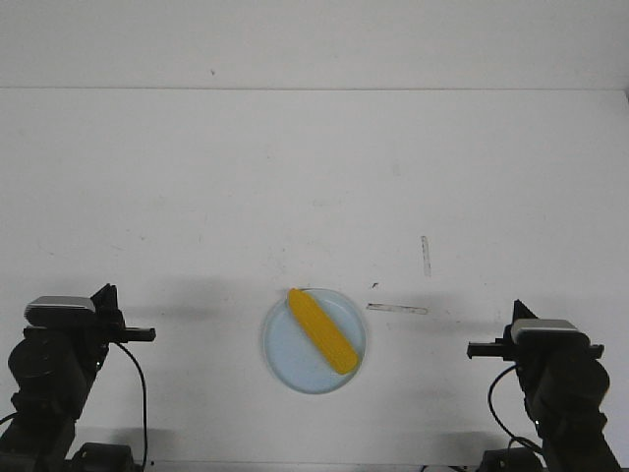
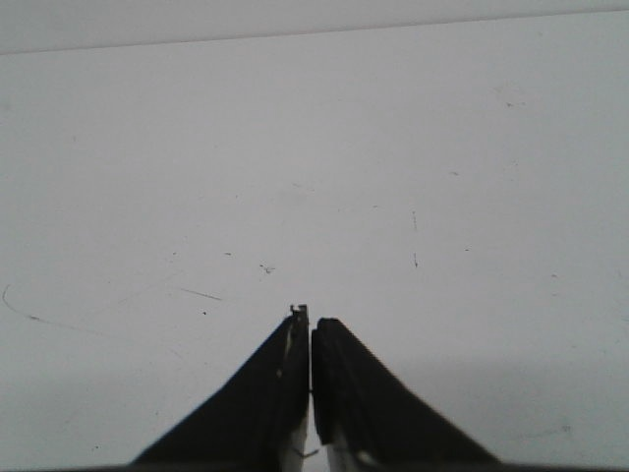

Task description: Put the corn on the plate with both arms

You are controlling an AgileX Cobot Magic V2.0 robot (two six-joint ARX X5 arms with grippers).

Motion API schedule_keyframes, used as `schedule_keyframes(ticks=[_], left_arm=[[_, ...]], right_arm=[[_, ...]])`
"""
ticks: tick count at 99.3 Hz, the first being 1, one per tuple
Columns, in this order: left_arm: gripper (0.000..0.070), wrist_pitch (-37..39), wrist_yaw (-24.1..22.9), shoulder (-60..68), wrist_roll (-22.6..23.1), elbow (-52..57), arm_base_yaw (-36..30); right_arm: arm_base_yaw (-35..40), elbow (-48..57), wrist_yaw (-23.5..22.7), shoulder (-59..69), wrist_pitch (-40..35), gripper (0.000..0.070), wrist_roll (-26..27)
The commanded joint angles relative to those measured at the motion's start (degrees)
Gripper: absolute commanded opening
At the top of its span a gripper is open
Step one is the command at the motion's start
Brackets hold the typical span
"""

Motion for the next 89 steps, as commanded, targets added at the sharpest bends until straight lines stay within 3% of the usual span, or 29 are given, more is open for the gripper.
schedule_keyframes(ticks=[1,29,89], left_arm=[[0.0,0.6,0.1,0.2,-0.2,0.5,0.0],[0.0,0.6,0.1,0.0,-0.2,0.5,0.0],[0.0,0.6,0.1,-0.5,-0.2,0.5,0.0]], right_arm=[[0.1,0.2,-0.2,-2.8,0.8,0.0,-0.3],[0.1,0.2,0.2,-10.9,0.8,0.0,-0.3],[0.1,0.2,0.4,-11.6,0.9,0.0,-0.3]])
